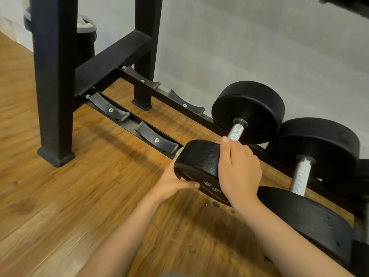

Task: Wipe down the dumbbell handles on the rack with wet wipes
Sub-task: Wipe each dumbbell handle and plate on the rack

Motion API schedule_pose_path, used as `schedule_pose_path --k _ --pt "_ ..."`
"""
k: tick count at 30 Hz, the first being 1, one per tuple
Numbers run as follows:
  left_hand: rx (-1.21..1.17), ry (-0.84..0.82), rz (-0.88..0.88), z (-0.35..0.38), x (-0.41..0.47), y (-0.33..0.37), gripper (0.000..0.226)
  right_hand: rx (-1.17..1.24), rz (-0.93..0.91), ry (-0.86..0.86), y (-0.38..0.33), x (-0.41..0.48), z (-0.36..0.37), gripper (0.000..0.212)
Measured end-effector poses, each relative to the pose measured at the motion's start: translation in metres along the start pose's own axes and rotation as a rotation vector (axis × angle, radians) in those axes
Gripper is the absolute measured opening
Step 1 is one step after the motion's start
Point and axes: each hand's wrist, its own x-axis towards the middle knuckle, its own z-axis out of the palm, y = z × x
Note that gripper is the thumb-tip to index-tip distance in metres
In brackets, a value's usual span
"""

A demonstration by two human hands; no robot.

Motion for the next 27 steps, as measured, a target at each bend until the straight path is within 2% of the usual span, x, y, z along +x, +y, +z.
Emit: schedule_pose_path --k 3,5,9,12,16,19,22,27 --pt "0.014 0.004 0.041 -0.003 -0.011 0.009 0.098 -0.003 0.003 -0.012 0.000 -0.001 -0.002 0.060" --pt "0.093 0.021 0.131 -0.001 -0.022 0.020 0.107 -0.002 0.000 -0.007 0.000 -0.001 -0.003 0.063" --pt "0.500 0.048 0.349 0.014 -0.041 0.057 0.119 0.012 -0.003 0.008 -0.001 -0.002 -0.004 0.061" --pt "0.782 0.037 0.465 0.025 -0.053 0.074 0.108 0.038 -0.019 0.014 0.000 -0.002 -0.007 0.055" --pt "0.969 -0.010 0.589 0.053 -0.072 0.092 0.073 0.190 -0.017 -0.109 0.007 -0.002 -0.016 0.033" --pt "0.998 0.021 0.575 0.060 -0.082 0.097 0.060 0.359 -0.007 -0.202 0.029 -0.013 -0.046 0.039" --pt "0.988 0.065 0.591 0.075 -0.089 0.114 0.047 0.334 -0.048 -0.116 0.077 -0.027 -0.091 0.039" --pt "0.822 0.074 0.567 0.164 -0.086 0.152 0.043 0.335 0.112 0.019 0.161 -0.040 -0.145 0.037"
